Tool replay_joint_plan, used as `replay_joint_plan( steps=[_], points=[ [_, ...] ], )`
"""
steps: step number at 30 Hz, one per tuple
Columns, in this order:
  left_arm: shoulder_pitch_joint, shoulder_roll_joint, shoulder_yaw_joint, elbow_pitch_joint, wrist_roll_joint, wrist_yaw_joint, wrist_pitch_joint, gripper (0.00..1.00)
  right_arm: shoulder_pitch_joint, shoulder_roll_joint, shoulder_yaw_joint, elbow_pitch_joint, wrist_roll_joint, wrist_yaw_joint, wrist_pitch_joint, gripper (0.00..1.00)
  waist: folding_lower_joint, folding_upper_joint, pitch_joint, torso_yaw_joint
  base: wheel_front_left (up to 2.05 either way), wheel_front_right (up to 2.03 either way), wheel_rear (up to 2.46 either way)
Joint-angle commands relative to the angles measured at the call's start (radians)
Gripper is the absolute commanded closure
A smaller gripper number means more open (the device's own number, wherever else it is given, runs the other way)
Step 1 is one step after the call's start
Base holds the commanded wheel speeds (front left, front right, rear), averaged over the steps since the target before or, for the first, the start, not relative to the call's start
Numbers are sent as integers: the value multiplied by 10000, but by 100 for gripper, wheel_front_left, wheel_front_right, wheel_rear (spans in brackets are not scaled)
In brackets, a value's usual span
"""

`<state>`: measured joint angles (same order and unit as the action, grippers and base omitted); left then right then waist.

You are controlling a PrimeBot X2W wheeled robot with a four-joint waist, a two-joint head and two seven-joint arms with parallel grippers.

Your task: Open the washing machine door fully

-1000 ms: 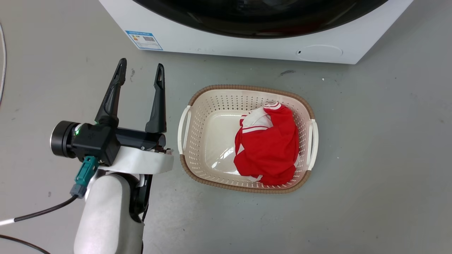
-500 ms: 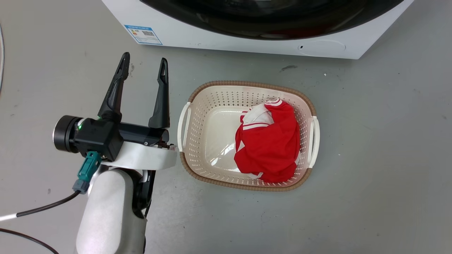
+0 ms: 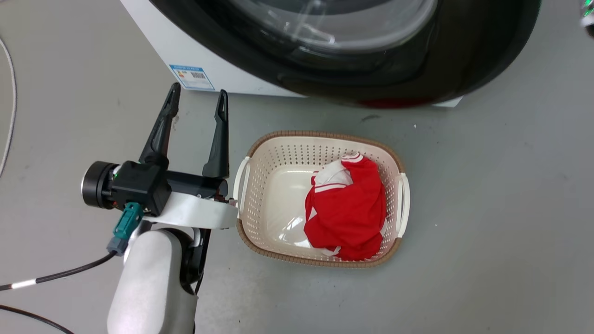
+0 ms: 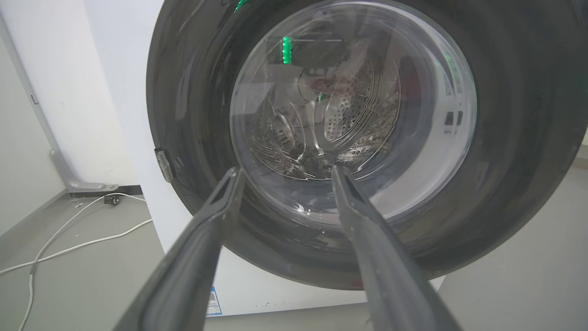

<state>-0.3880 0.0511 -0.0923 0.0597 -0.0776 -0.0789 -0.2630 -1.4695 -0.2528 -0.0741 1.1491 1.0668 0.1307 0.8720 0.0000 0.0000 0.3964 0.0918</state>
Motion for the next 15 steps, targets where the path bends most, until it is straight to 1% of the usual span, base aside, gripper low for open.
replay_joint_plan(
  steps=[1, 9, 15],
  points=[
    [229, -11, -55, 71, -44, -14, -25, 0, 431, 225, 43, -45, 130, 0, 339, 100, 0, 0, -386, -41, 0, 0, 0],
    [773, -10, -144, 391, -41, -61, -24, 0, 1660, 481, 68, -392, 482, 0, 1257, 100, 0, 0, -1463, -106, 0, 0, 0],
    [1272, -10, -147, 614, 23, -159, -25, 0, 2741, 879, 129, -785, 632, 0, 1473, 100, 0, 0, -2235, -186, 0, 0, 0]
  ],
)
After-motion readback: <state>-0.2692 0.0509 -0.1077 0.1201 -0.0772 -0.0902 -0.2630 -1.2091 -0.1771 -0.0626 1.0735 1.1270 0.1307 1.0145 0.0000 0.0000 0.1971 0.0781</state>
